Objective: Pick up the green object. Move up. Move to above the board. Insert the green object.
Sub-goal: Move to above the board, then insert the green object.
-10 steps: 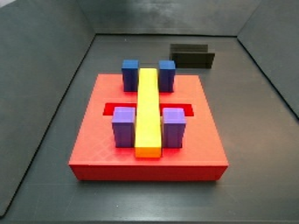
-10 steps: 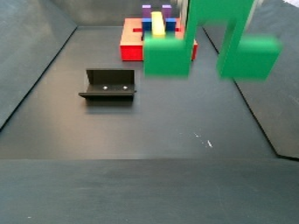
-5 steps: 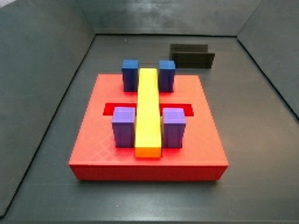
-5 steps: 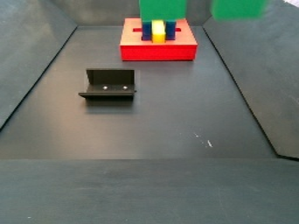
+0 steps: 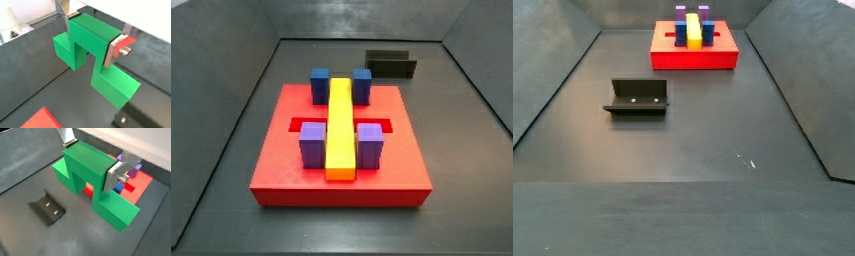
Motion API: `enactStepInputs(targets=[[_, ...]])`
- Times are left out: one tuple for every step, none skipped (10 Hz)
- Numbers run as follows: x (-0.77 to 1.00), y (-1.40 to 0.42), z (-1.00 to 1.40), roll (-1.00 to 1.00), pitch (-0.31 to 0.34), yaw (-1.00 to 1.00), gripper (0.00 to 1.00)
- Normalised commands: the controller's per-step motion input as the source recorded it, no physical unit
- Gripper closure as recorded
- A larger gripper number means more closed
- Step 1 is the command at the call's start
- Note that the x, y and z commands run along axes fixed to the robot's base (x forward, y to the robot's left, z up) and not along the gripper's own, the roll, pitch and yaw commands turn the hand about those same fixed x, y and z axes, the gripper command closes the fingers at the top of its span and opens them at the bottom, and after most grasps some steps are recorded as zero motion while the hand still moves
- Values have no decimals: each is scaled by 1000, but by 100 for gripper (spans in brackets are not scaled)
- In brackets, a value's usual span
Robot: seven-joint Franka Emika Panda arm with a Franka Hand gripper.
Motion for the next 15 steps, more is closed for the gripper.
enactStepInputs(targets=[[101, -1400, 156, 13, 47, 10, 100], [110, -1400, 161, 5, 66, 12, 100], [126, -1400, 163, -18, 82, 5, 100], [162, -1400, 166, 1, 117, 10, 100], [201, -1400, 177, 15, 145, 9, 100], [150, -774, 109, 26, 162, 9, 100], [119, -299, 57, 21, 150, 9, 100], [79, -186, 39, 24, 112, 9, 100], [-380, -11, -286, -44, 0, 0, 100], [-343, -63, -271, -23, 0, 14, 100], [-320, -86, -263, -4, 0, 20, 100], [-289, -106, -266, 0, 0, 17, 100], [-254, -100, -243, 0, 0, 9, 100], [-237, -163, -306, 0, 0, 17, 100], [-154, -446, -620, 106, 0, 100, 100]])
